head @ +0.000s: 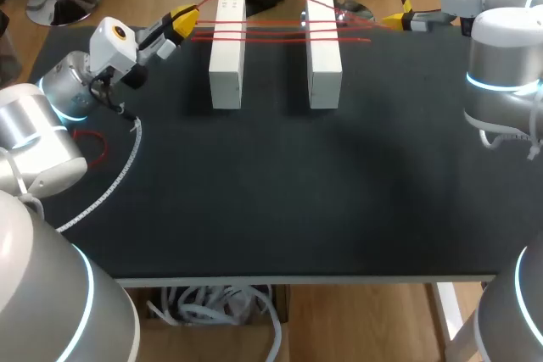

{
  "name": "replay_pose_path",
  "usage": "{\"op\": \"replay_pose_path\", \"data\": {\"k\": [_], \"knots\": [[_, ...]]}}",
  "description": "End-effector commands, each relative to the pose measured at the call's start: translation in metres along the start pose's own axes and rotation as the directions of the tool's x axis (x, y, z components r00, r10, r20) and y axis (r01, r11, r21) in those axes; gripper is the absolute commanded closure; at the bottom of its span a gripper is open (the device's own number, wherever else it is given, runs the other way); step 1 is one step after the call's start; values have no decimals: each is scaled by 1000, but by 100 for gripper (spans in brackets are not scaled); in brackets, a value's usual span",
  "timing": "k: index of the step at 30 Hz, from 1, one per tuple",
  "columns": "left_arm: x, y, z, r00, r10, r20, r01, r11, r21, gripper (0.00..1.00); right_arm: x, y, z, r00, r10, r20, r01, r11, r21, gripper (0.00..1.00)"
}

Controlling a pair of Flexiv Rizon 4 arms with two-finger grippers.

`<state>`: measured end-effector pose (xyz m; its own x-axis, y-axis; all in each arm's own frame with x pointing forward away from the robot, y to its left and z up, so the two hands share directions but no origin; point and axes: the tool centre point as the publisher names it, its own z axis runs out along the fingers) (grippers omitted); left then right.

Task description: Grab the tape and strap the tape.

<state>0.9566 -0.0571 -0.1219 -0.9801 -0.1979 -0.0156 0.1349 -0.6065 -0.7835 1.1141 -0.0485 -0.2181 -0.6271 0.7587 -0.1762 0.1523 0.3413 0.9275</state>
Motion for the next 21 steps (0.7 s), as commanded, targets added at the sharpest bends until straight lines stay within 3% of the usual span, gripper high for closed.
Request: {"op": "replay_pose_path", "data": {"k": [1, 21], "knots": [[2, -1, -2, 1000, 1, 11, 0, 999, -33, 100, 0, 0, 0, 1000, 0, -2, 0, 1000, 0, 0], [2, -1, -2, 1000, 1, 11, 0, 999, -33, 100, 0, 0, 0, 1000, 0, -2, 0, 1000, 0, 0]]}}
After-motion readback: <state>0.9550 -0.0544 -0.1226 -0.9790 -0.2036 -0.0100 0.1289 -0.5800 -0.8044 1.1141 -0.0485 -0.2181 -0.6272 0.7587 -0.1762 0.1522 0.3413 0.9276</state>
